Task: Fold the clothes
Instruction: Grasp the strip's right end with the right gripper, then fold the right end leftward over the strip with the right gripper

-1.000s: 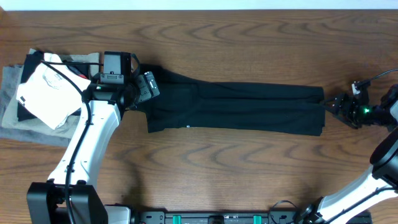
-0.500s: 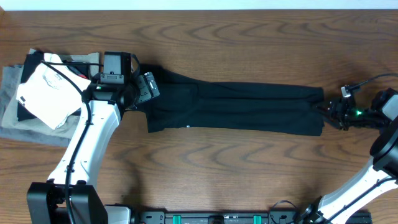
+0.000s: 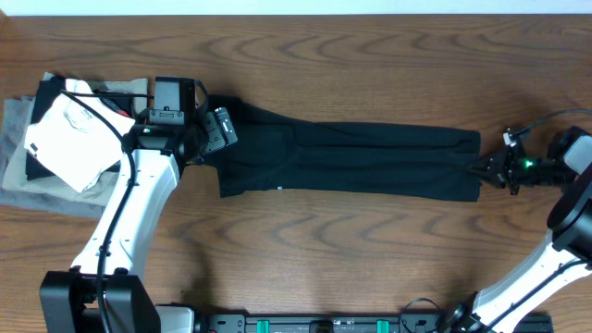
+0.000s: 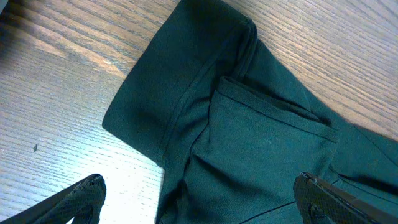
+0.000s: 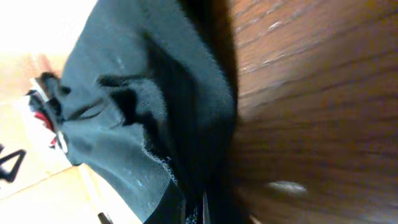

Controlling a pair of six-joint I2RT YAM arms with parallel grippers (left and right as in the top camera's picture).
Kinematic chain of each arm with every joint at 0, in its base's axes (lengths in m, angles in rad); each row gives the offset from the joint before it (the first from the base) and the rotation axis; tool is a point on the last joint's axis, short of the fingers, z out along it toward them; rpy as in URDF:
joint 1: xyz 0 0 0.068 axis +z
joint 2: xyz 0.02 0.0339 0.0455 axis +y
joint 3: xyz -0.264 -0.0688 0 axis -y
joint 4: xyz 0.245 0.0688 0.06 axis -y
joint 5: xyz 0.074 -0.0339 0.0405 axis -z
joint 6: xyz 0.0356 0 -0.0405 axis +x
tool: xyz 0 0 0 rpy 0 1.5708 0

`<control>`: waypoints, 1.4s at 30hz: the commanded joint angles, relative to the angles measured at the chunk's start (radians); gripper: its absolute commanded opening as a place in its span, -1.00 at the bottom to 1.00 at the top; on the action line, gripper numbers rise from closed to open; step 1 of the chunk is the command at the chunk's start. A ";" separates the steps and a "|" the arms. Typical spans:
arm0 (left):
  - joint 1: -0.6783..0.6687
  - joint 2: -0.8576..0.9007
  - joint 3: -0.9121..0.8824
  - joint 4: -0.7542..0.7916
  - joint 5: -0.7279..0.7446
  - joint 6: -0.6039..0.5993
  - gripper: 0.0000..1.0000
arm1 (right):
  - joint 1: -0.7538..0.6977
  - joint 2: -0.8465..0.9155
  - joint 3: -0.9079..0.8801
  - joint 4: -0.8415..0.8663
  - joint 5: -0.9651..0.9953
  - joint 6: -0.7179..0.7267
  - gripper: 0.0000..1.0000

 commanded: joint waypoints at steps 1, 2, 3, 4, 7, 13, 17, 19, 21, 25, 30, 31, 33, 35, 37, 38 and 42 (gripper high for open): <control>0.006 0.000 -0.004 -0.003 -0.012 0.006 0.96 | -0.014 0.069 0.036 -0.005 0.385 0.096 -0.97; 0.006 0.000 -0.004 -0.003 -0.012 0.006 0.96 | -0.018 0.069 0.051 -0.016 0.400 0.113 -0.98; 0.006 0.000 -0.004 -0.003 -0.012 0.006 0.96 | -0.022 0.067 0.068 -0.026 0.414 0.128 -0.98; 0.006 0.000 -0.004 -0.003 -0.012 0.006 0.96 | -0.025 0.063 0.083 -0.034 0.434 0.146 -0.98; 0.006 0.000 -0.004 -0.003 -0.012 0.006 0.96 | -0.032 0.042 0.125 -0.056 0.527 0.209 -0.98; 0.006 0.000 -0.004 -0.006 -0.012 0.006 0.96 | -0.024 -0.052 0.220 -0.148 0.582 0.221 -0.98; 0.006 0.000 -0.004 -0.006 -0.012 0.006 0.96 | 0.011 -0.121 0.254 -0.192 0.648 0.222 -0.98; 0.006 0.000 -0.004 -0.006 -0.012 0.006 0.96 | 0.047 -0.154 0.255 -0.211 0.688 0.222 -0.98; 0.006 0.000 -0.004 -0.006 -0.013 0.006 0.96 | 0.085 -0.169 0.255 -0.223 0.711 0.223 -0.98; 0.006 0.000 -0.004 -0.006 -0.012 0.006 0.96 | 0.174 -0.171 0.254 -0.234 0.715 0.225 -0.98; 0.006 0.000 -0.004 -0.006 -0.012 0.006 0.96 | 0.291 -0.171 0.253 -0.242 0.748 0.251 -0.98; 0.006 0.000 -0.004 -0.006 -0.012 0.006 0.96 | 0.313 -0.171 0.252 -0.242 0.748 0.252 -0.98; 0.006 0.000 -0.004 -0.006 -0.012 0.006 0.96 | 0.351 -0.171 0.252 -0.245 0.747 0.259 -0.98; 0.006 0.000 -0.004 -0.006 -0.012 0.006 0.96 | 0.389 -0.171 0.247 -0.245 0.747 0.263 -0.98; 0.006 0.000 -0.004 -0.006 -0.012 0.006 0.96 | 0.420 -0.171 0.240 -0.243 0.747 0.264 -0.98; 0.006 0.000 -0.004 -0.006 -0.012 0.006 0.96 | 0.435 -0.171 0.233 -0.240 0.747 0.267 -0.98; 0.006 0.000 -0.004 -0.006 -0.012 0.006 0.96 | 0.484 -0.171 0.204 -0.228 0.743 0.288 -0.98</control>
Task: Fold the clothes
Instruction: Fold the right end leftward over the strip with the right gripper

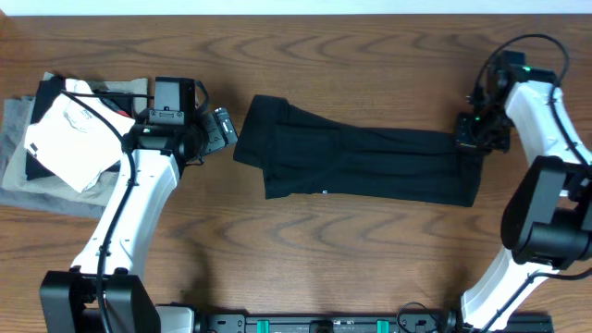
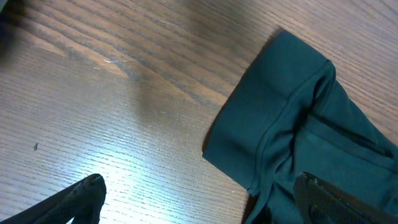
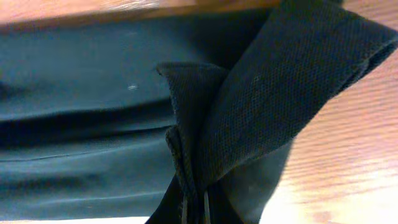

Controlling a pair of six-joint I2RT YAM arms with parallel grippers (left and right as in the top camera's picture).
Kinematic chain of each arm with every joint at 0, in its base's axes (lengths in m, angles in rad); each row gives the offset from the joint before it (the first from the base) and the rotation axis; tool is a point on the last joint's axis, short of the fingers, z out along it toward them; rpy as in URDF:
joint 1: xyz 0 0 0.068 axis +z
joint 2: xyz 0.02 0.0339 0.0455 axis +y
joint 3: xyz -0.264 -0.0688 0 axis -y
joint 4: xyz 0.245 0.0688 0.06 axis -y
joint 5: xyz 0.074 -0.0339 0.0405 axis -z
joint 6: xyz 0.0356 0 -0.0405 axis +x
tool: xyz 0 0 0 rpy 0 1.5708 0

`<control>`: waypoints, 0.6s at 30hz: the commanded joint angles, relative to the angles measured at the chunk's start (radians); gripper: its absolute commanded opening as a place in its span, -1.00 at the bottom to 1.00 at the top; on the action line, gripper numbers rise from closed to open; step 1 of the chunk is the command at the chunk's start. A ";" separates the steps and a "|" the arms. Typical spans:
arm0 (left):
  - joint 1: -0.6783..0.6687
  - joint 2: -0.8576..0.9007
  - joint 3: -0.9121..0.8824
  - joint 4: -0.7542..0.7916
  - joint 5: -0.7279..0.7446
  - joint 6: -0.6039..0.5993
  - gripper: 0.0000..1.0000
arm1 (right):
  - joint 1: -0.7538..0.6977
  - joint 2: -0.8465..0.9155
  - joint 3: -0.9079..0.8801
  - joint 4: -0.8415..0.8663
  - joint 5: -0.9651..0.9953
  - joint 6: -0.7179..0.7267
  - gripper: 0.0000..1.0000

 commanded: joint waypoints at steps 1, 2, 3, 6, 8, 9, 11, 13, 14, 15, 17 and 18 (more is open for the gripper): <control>0.006 0.000 -0.004 -0.003 -0.012 0.006 0.96 | 0.038 -0.006 -0.032 0.012 -0.003 0.040 -0.98; 0.006 0.000 -0.004 -0.003 -0.012 0.006 0.96 | 0.048 -0.006 -0.040 0.021 -0.017 0.040 -0.98; 0.006 0.000 -0.004 -0.003 -0.012 0.006 0.96 | 0.058 -0.006 -0.047 0.030 -0.031 0.040 -0.98; 0.006 0.000 -0.004 -0.003 -0.012 0.006 0.96 | 0.084 -0.006 -0.060 0.048 -0.058 0.051 -0.98; 0.006 0.000 -0.004 -0.003 -0.012 0.006 0.96 | 0.102 -0.006 -0.061 0.048 -0.061 0.051 -0.98; 0.006 0.000 -0.004 -0.003 -0.012 0.006 0.96 | 0.110 -0.006 -0.061 0.048 -0.061 0.051 -0.98; 0.006 0.000 -0.004 -0.003 -0.012 0.006 0.96 | 0.124 -0.006 -0.061 0.052 -0.061 0.051 -0.98; 0.006 0.000 -0.004 -0.003 -0.012 0.006 0.96 | 0.132 -0.006 -0.061 0.056 -0.062 0.054 -0.98; 0.006 0.000 -0.004 -0.003 -0.012 0.006 0.96 | 0.136 -0.006 -0.061 0.056 -0.061 0.061 -0.98; 0.006 0.000 -0.004 -0.003 -0.012 0.006 0.96 | 0.143 -0.006 -0.062 0.055 -0.064 0.067 -0.98; 0.006 0.000 -0.004 -0.003 -0.012 0.006 0.96 | 0.162 -0.006 -0.062 0.057 -0.085 0.071 -0.98; 0.006 0.000 -0.004 -0.003 -0.012 0.006 0.96 | 0.167 -0.006 -0.062 0.058 -0.087 0.071 -0.98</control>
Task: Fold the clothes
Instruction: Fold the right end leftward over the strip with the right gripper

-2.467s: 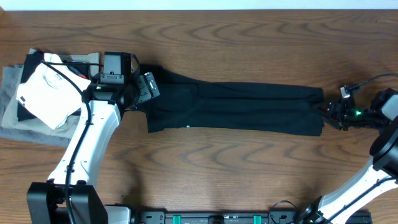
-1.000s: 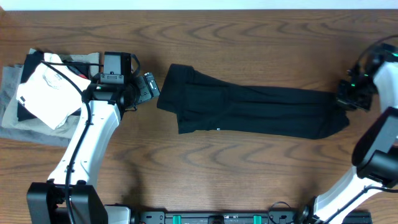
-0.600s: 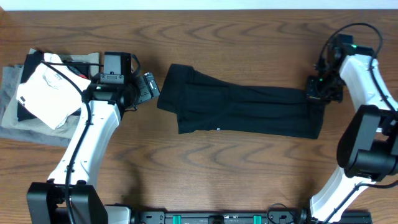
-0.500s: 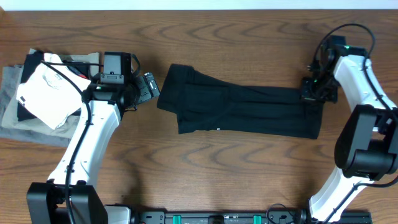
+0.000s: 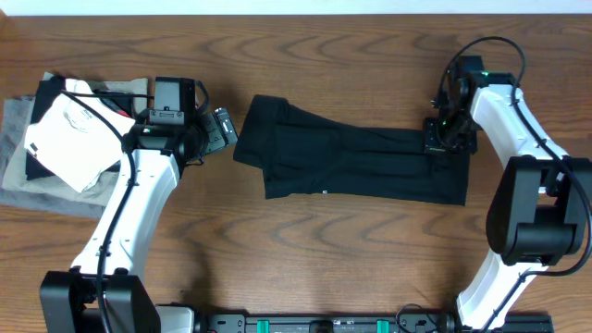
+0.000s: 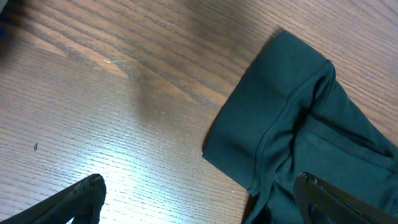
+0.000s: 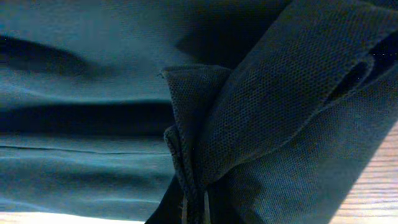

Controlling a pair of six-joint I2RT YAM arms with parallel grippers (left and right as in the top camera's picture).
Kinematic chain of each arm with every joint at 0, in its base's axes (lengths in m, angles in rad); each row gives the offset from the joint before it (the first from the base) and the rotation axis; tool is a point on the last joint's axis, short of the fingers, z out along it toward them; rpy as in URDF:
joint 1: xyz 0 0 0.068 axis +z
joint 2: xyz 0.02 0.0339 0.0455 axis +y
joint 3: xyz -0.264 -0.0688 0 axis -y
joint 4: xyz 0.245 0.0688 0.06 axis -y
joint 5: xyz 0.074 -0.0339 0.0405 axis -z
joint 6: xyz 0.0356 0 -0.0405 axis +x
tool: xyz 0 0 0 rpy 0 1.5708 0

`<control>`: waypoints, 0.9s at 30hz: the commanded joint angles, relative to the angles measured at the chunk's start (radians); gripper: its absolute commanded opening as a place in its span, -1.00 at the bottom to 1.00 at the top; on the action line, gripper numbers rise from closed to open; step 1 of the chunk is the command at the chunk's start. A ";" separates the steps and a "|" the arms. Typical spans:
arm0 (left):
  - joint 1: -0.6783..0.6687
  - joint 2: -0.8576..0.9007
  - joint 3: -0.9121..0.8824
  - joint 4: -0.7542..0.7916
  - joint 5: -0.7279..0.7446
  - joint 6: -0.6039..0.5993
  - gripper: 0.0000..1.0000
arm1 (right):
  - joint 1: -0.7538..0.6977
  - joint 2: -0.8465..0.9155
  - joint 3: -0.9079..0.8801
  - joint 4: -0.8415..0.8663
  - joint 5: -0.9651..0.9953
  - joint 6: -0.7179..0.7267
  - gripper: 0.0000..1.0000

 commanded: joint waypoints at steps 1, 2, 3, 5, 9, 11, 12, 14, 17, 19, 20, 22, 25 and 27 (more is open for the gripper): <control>0.006 0.000 -0.004 -0.003 -0.012 0.006 0.96 | 0.037 -0.006 -0.007 0.004 -0.033 0.024 -0.99; 0.006 0.000 -0.004 -0.003 -0.012 0.006 0.96 | 0.046 -0.006 -0.008 0.003 -0.027 0.023 -0.95; 0.006 0.000 -0.004 -0.004 -0.012 0.006 0.96 | 0.051 -0.005 -0.008 0.004 -0.025 0.023 -0.94; 0.006 0.000 -0.004 -0.004 -0.012 0.006 0.96 | 0.060 -0.005 -0.008 0.003 -0.026 0.023 -0.89; 0.006 0.000 -0.004 -0.008 -0.012 0.006 0.96 | 0.068 -0.005 -0.008 -0.005 -0.026 0.027 -0.53; 0.006 0.000 -0.004 -0.008 -0.012 0.006 0.96 | 0.069 -0.005 -0.008 -0.007 -0.026 0.027 -0.27; 0.006 0.000 -0.004 -0.008 -0.012 0.006 0.96 | 0.068 -0.005 -0.008 -0.007 -0.026 0.034 -0.17; 0.006 0.000 -0.004 -0.008 -0.012 0.006 0.95 | 0.066 -0.005 -0.002 -0.010 -0.026 0.034 -0.10; 0.006 0.000 -0.004 -0.008 -0.012 0.006 0.96 | 0.053 -0.005 0.032 -0.037 -0.026 0.034 -0.10; 0.006 0.000 -0.004 -0.008 -0.012 0.006 0.96 | 0.034 -0.005 0.077 -0.064 -0.023 0.034 -0.08; 0.006 0.000 -0.004 -0.008 -0.012 0.006 0.96 | 0.023 -0.005 0.100 -0.077 -0.021 0.034 -0.05; 0.006 0.000 -0.004 -0.008 -0.012 0.006 0.96 | -0.010 -0.005 0.158 -0.108 -0.005 0.034 0.00; 0.006 0.000 -0.006 -0.008 -0.012 0.006 0.96 | -0.061 -0.005 0.209 -0.116 0.003 0.015 0.05; 0.006 0.000 -0.008 -0.008 -0.012 0.006 0.96 | -0.090 -0.005 0.211 -0.103 -0.002 0.010 -0.08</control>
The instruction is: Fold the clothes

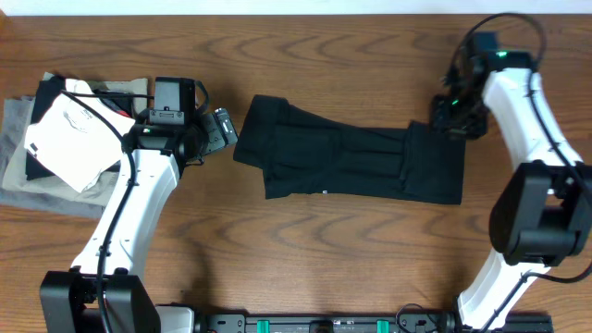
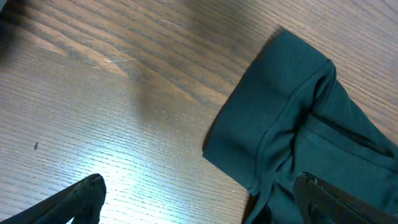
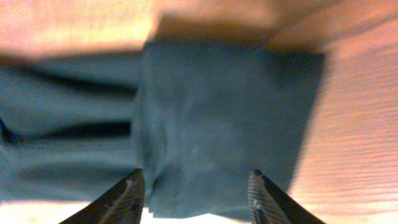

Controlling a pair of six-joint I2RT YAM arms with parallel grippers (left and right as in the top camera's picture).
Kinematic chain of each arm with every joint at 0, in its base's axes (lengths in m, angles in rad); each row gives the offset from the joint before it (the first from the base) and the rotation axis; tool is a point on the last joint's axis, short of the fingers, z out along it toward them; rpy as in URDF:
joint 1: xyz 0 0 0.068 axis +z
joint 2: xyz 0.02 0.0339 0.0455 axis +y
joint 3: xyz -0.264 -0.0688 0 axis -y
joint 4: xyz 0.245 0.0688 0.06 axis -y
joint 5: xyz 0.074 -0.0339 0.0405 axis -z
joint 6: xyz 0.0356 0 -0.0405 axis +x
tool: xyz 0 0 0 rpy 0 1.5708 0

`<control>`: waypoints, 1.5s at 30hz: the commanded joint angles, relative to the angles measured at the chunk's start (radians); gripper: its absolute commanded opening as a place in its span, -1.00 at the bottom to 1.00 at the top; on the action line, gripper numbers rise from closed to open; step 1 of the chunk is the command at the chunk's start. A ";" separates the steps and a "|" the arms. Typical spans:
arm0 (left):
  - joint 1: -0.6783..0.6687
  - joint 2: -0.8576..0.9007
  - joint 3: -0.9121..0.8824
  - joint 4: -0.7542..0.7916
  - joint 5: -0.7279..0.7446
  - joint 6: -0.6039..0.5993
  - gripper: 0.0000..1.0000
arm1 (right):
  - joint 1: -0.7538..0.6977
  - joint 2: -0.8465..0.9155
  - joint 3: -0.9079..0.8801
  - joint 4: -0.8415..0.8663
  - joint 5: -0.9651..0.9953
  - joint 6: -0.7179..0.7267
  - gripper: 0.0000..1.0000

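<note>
A pair of black trousers (image 1: pixel 342 162) lies lengthwise across the middle of the table. Its right end is doubled back into a short flap (image 1: pixel 435 166). My right gripper (image 1: pixel 453 116) hovers open just behind that flap; in the right wrist view the flap (image 3: pixel 230 118) lies flat between and beyond the spread fingers (image 3: pixel 127 199). My left gripper (image 1: pixel 220 131) stands open beside the waist end (image 2: pixel 280 118), apart from it, with bare wood between its fingers (image 2: pixel 84 196).
A stack of folded clothes (image 1: pixel 65 139), with a white shirt on top and grey cloth beneath, sits at the left edge next to the left arm. The table's far edge (image 1: pixel 296 13) runs along the top.
My right gripper was shut on the trouser leg end over the cloth. Now it is open and farther back, and the end lies as a flat flap. The left arm has not moved.
The trousers were first stretched long, waist end under my open left gripper, right gripper shut on the leg end at the far right. Then the garment lay farther right, clear of the left gripper. The held end stood over the legs, and it now lies released there.
</note>
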 commanded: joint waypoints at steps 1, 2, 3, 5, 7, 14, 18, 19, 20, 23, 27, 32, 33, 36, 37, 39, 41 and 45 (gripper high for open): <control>0.006 0.000 -0.010 -0.005 -0.012 0.006 0.96 | -0.054 -0.004 0.015 0.002 0.014 -0.010 -0.15; 0.006 0.000 -0.010 -0.005 -0.012 0.006 0.96 | -0.064 -0.002 0.012 0.002 0.014 -0.014 -0.18; 0.006 0.000 -0.011 -0.005 -0.012 0.006 0.96 | -0.074 -0.001 0.008 -0.002 0.014 -0.014 -0.18; 0.006 0.000 -0.011 -0.005 -0.012 0.006 0.96 | -0.090 -0.001 -0.003 0.000 0.010 -0.014 -0.16; 0.006 0.000 -0.011 -0.005 -0.012 0.006 0.96 | -0.101 -0.001 -0.017 0.012 -0.021 -0.043 -0.18; 0.006 0.000 -0.011 -0.005 -0.012 0.006 0.96 | -0.081 -0.001 -0.135 0.150 -0.243 -0.101 -0.95; 0.006 0.000 -0.011 -0.005 -0.012 0.006 0.96 | -0.055 0.003 -0.229 0.240 -0.283 -0.092 -0.98; 0.006 0.000 -0.011 -0.005 -0.012 0.006 0.96 | -0.048 0.003 -0.253 0.264 -0.292 -0.092 -0.98; 0.006 0.000 -0.011 -0.005 -0.012 0.006 0.96 | -0.043 0.003 -0.277 0.287 -0.309 -0.092 -0.98; 0.006 0.000 -0.011 -0.005 -0.012 0.006 0.96 | -0.029 0.003 -0.347 0.365 -0.378 -0.092 -0.98; 0.006 0.000 -0.011 -0.005 -0.012 0.006 0.96 | -0.013 0.003 -0.441 0.476 -0.431 -0.091 -0.98; 0.006 0.000 -0.011 -0.005 -0.012 0.006 0.96 | -0.008 0.003 -0.491 0.531 -0.440 -0.072 -0.99; 0.006 0.000 -0.011 -0.005 -0.012 0.006 0.96 | -0.004 0.003 -0.491 0.535 -0.441 -0.072 -0.98; 0.006 0.000 -0.011 -0.005 -0.012 0.006 0.96 | 0.003 -0.015 -0.465 0.518 -0.455 -0.074 -0.98; 0.006 0.000 -0.011 -0.005 -0.012 0.006 0.96 | 0.002 -0.029 -0.445 0.497 -0.445 -0.074 -0.97; 0.006 0.000 -0.011 -0.005 -0.012 0.006 0.96 | 0.000 -0.072 -0.392 0.440 -0.400 -0.073 -0.95; 0.006 0.000 -0.011 -0.005 -0.012 0.006 0.96 | -0.008 -0.117 -0.337 0.371 -0.345 -0.073 -0.80; 0.006 0.000 -0.012 -0.005 -0.012 0.006 0.96 | -0.063 -0.207 -0.235 0.209 -0.198 -0.073 -0.23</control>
